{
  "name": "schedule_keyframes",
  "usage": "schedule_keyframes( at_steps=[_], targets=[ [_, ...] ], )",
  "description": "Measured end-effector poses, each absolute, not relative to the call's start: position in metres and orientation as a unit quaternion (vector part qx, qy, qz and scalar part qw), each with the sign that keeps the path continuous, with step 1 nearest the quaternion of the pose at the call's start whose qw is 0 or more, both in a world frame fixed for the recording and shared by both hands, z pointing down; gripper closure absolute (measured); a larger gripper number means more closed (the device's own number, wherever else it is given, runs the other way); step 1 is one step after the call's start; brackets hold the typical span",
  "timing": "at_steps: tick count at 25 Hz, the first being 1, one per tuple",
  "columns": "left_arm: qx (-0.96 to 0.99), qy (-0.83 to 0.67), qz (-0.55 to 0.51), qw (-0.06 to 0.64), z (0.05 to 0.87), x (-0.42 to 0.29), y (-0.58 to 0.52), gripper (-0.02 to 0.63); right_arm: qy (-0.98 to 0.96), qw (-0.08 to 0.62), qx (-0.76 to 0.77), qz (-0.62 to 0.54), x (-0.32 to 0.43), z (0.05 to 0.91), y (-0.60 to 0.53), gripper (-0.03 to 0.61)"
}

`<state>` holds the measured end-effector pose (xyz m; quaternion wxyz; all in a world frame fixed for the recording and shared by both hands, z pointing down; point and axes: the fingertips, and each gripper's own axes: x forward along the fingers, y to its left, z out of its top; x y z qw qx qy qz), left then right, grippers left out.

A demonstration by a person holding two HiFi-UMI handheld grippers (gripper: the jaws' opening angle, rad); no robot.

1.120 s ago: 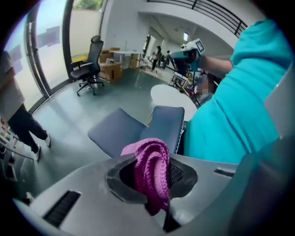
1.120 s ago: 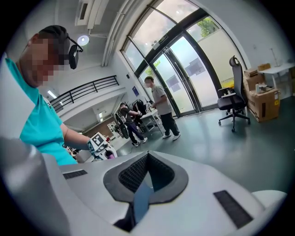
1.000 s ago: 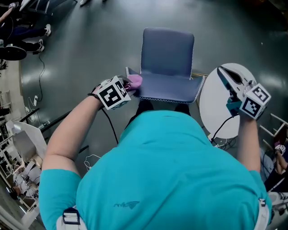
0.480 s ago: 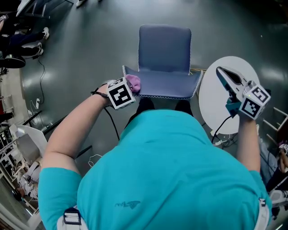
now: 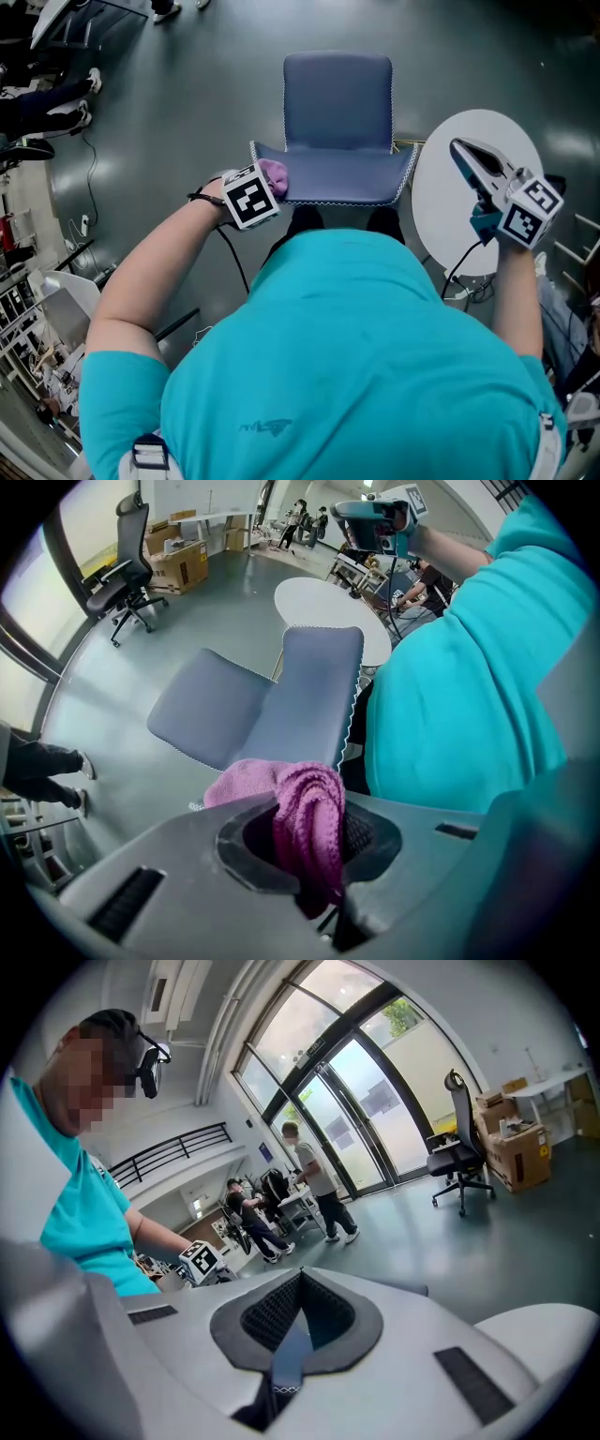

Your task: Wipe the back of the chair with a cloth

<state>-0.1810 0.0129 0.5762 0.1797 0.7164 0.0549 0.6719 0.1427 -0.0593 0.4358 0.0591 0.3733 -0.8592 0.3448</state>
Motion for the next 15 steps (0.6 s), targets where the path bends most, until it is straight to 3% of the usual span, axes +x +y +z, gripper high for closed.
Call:
schedule_keyframes(
  at_steps=[15],
  targets=[
    [0.696,0.065,0.701,0.141,0.583,-0.197,0.007,0.554,-0.849,0.044,0.391,0.352,0.148,0.441,-0.056,0.58]
  ],
)
